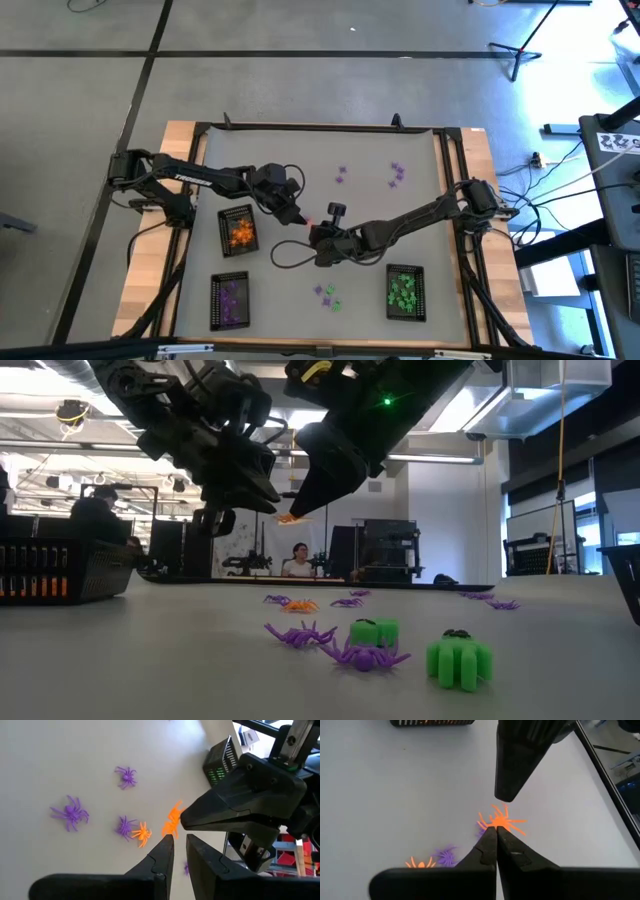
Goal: Sort Halloween decoration
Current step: Put the orange spider toy into the top black basket
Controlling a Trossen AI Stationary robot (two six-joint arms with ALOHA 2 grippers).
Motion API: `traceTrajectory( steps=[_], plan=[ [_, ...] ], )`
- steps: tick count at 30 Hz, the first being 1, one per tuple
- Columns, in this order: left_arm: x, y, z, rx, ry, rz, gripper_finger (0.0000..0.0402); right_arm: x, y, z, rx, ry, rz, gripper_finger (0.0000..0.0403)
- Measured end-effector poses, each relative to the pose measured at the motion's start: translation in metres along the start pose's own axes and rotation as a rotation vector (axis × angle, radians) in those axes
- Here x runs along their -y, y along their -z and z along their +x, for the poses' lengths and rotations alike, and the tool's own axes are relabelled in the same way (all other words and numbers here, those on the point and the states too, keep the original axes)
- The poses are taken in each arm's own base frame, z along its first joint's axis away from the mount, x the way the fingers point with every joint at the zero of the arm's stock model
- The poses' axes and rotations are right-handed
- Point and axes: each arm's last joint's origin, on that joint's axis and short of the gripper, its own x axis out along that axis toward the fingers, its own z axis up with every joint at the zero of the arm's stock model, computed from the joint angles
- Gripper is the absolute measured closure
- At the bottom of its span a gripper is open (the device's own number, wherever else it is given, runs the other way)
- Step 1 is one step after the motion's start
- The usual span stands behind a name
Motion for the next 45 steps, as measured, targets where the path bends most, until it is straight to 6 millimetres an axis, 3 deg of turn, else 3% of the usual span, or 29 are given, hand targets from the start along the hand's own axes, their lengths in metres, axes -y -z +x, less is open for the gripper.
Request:
traceTrajectory(
  steps=[15, 24, 40, 45],
  plan=[
    [0.001, 0.001, 0.0, -0.025, 0.021, 0.002, 0.0356, 0.002, -0.01, -0.005, 0.0, -0.027, 0.002, 0.0403],
    [0.014, -0.001, -0.002, -0.138, 0.238, 0.001, 0.0356, 0.001, -0.011, -0.007, -0.032, -0.079, 0.001, 0.0403],
    [0.014, 0.0, -0.002, -0.169, 0.246, -0.06, 0.0356, 0.001, -0.007, -0.007, -0.072, -0.104, 0.009, 0.0403],
    [0.017, 0.004, -0.002, -0.257, 0.32, 0.019, 0.0356, 0.001, -0.007, -0.007, -0.075, -0.114, 0.014, 0.0403]
  ],
)
